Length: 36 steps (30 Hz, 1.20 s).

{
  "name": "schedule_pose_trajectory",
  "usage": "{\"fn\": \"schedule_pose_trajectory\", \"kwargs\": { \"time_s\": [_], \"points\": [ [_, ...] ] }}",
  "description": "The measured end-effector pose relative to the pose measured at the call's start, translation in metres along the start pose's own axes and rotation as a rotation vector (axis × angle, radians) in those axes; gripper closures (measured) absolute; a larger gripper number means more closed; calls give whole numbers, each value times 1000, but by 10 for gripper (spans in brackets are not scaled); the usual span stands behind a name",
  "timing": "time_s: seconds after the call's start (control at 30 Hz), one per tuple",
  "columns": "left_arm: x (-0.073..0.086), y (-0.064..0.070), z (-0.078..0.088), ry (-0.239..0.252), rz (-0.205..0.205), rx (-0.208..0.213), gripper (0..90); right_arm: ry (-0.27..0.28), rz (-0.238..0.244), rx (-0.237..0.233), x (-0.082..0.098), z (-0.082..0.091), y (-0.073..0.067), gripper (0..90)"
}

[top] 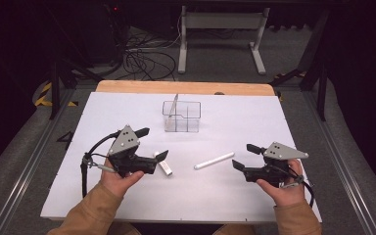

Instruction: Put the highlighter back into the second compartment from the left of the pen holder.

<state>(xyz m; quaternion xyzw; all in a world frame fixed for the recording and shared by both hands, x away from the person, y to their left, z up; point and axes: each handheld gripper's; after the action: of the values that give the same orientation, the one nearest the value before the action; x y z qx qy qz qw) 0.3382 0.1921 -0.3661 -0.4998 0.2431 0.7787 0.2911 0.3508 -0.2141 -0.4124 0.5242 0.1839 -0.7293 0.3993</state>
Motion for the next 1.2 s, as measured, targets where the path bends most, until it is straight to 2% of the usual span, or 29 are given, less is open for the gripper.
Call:
{"fn": "schedule_pose_trajectory", "kwargs": {
  "time_s": [0.13,0.53,0.83,1.07,1.2],
  "points": [
    [-3,2,-11,-29,-11,15,120,-5,4,1,0,2,2,235],
    [-10,7,-51,-155,4,61,151,-13,-9,3,0,5,4,247],
    [-13,12,-79,-190,-5,85,180,-32,-5,7,2,6,6,256],
    [-15,21,-99,-229,-55,93,208,-33,-10,9,3,8,8,260],
    [-16,24,-108,-240,-59,97,210,-33,-9,12,3,9,8,260]
  ]
}}
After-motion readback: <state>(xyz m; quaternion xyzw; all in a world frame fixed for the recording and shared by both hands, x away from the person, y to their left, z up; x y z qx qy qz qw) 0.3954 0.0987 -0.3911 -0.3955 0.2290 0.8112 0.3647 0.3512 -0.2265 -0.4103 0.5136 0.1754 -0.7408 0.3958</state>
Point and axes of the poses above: each handheld gripper's, and its own axes: z roughly backward along the jaws, x roughly out of its underside, y roughly to its right, and after that the axes turned 10 degrees about z, right-handed
